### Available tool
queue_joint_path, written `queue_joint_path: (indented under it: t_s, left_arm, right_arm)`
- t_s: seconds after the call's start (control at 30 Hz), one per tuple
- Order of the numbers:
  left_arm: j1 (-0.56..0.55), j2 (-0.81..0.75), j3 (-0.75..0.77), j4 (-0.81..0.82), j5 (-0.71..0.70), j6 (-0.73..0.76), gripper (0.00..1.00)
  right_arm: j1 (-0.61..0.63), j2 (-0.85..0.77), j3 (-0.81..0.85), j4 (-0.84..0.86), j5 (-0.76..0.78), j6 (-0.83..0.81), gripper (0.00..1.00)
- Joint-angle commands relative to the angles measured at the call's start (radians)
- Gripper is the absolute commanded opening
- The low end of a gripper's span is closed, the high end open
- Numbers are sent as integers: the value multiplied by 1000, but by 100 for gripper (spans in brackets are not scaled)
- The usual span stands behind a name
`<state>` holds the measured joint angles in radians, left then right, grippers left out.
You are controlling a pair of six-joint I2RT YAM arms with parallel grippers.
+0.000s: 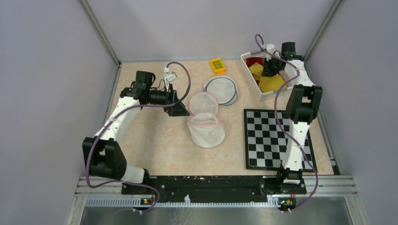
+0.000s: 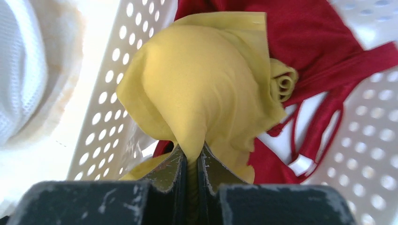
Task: Unzip the laundry bag and remove the bra
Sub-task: Place the bra in the bin.
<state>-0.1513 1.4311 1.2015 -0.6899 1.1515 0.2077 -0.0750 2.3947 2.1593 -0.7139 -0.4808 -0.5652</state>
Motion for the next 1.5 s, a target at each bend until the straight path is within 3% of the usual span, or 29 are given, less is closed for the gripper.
queue_joint_path:
  t_s: [0.0,0.13,0.47,0.6,0.7,1.03,1.3,1.47]
  left_arm:
    - [6,-19,-5,-4,19,28,99]
    - [7,-8,0,-2,21,32,99]
    - [8,9,-8,-10,13,45,99]
    - [11,15,-7,-14,7,51,99]
    - [15,18,3,-18,2,52,99]
    - [14,5,20,-4,-11,61,99]
    - [14,-31,-7,4,-44,103,99]
    - [3,-32,-1,-32,-91,193,99]
  right_arm:
    - [-39,-204,-105,198,-88,45,0]
    - [-58,-257,-228,380,-116,108,0]
    - [-62,-192,-291,666,-148,241,5]
    - [-59,-130,-233,608,-139,238,48]
    - [-62,-103,-167,476,-112,189,60]
    - [-94,-253,-270,478,-162,204,63]
    - [-116,-231,-143,388,-313,392,70]
    - [-107,-285,-110,345,-323,428,71]
